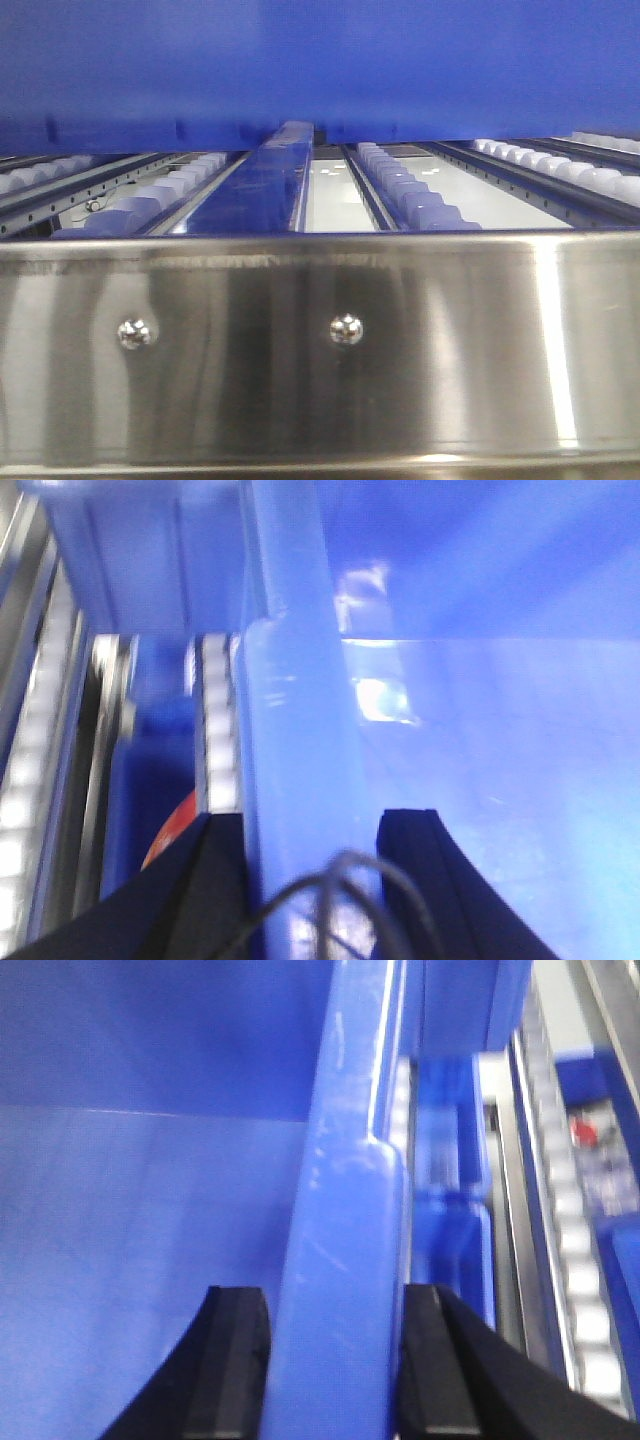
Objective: Move blue bin to conveyor side
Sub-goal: 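Lift the blue bin with both grippers and pull it off the shelf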
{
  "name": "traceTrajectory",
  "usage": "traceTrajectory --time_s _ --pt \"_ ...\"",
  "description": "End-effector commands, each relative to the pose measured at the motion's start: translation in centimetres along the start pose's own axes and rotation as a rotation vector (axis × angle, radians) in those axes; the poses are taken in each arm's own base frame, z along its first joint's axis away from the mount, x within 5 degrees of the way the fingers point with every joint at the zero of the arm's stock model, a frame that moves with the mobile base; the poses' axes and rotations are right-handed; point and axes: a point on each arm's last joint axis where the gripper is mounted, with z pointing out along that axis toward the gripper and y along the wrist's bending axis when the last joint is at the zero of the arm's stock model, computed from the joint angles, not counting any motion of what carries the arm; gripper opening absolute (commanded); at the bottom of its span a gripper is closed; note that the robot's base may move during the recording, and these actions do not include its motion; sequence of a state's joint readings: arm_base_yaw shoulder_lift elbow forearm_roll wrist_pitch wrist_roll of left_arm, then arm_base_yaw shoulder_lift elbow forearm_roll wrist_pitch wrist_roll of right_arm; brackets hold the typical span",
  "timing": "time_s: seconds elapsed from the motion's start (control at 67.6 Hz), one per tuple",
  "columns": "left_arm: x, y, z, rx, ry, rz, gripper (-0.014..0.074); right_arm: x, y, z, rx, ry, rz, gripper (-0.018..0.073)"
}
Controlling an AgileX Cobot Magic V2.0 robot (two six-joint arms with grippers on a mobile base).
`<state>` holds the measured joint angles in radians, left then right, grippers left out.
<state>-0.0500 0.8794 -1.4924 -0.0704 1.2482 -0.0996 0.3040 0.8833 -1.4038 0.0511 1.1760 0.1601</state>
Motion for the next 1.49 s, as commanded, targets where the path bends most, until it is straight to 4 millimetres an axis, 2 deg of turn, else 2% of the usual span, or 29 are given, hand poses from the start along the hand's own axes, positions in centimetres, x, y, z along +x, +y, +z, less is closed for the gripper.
traceTrajectory --time_s 0.0,0.326,1.48 --pt "-1.27 0.32 -2.13 -0.044 -0.227 0.045 -0.0009 -1.36 -0.43 -1.83 0.049 -0.214 -0.058 -0.0081" --pt "-1.46 0.27 -2.47 -0.040 -0.266 0.047 -0.0009 -2.26 -0.23 -2.18 0.030 -0.324 -0.062 -0.0081" --pt "-1.39 0.28 -2.45 -0.041 -0.258 0.046 -0.0009 -2.26 -0.23 -2.18 0.030 -0.324 -0.062 -0.0081"
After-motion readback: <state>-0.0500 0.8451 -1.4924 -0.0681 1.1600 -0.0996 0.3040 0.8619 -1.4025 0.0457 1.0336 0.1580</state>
